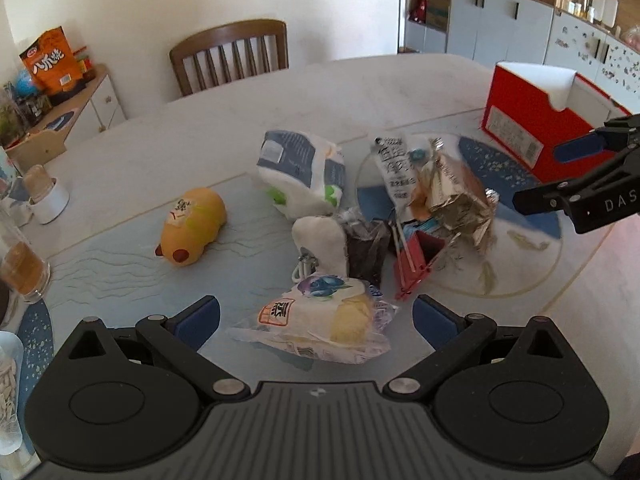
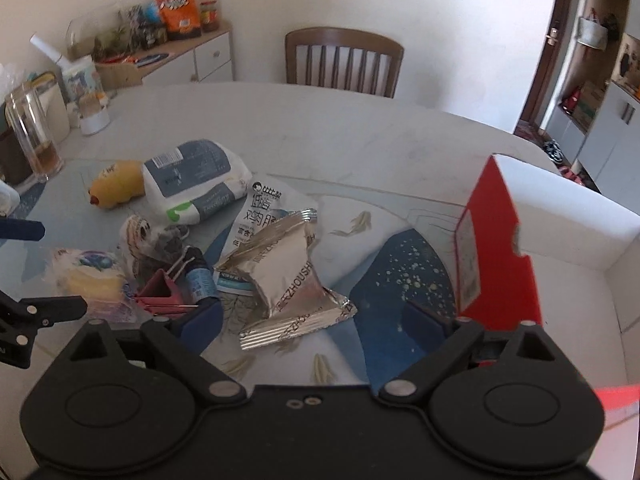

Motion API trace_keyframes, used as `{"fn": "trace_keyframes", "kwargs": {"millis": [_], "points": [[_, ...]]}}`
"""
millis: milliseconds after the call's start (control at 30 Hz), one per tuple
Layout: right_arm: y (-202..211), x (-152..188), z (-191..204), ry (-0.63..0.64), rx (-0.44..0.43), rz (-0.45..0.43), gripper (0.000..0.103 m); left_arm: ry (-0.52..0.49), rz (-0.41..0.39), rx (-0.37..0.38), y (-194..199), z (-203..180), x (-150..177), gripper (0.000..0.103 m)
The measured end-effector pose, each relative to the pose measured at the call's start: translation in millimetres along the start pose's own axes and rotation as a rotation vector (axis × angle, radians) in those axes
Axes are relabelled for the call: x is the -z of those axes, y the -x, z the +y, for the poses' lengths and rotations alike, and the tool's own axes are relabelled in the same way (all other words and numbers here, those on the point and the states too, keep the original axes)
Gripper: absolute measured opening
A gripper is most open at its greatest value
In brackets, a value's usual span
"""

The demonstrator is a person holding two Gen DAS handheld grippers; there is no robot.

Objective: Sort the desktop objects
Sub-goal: 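Reach the left tool toward the clear bun bag while the right tool reaches toward the silver foil packet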

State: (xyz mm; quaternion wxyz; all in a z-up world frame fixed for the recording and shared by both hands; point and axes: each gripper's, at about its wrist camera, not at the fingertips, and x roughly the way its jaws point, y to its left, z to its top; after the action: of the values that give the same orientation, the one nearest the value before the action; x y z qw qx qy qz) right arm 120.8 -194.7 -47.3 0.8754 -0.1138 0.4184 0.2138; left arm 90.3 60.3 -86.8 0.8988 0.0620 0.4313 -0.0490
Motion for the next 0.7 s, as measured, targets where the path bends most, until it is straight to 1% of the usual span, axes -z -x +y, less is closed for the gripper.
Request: {"fn": "trace_keyframes", "kwargs": {"millis": [200, 433, 500, 567, 700], "points": [[-26.1, -7.0, -8.7, 0.034, -0.058, 0.048, 0.093, -0.002, 0.037, 0.003, -13.1, 0.8, 1.1, 0.103], [-50.6, -16.2, -8.1, 0.064, -0.081, 0.067, 0.092, 0.029, 0.058, -0.002, -23.0, 6.1, 6.0, 0.103], [-56.6, -17.8, -6.8, 0.079, -0.085, 0.077, 0.085, 0.026, 0.058, -0.004, -25.0, 6.1, 7.0, 0.102], [-61.5, -18.7, -5.8, 0.085, -0.087, 0.086, 0.083, 0.023, 0.062, -0.003, -27.1, 6.2, 7.9, 0.094], [-66.6, -18.3, -3.4, 0.079, -0.097, 0.097, 0.078, 0.031, 0.063, -0.001, -29.1, 7.3, 9.6, 0.087]]}}
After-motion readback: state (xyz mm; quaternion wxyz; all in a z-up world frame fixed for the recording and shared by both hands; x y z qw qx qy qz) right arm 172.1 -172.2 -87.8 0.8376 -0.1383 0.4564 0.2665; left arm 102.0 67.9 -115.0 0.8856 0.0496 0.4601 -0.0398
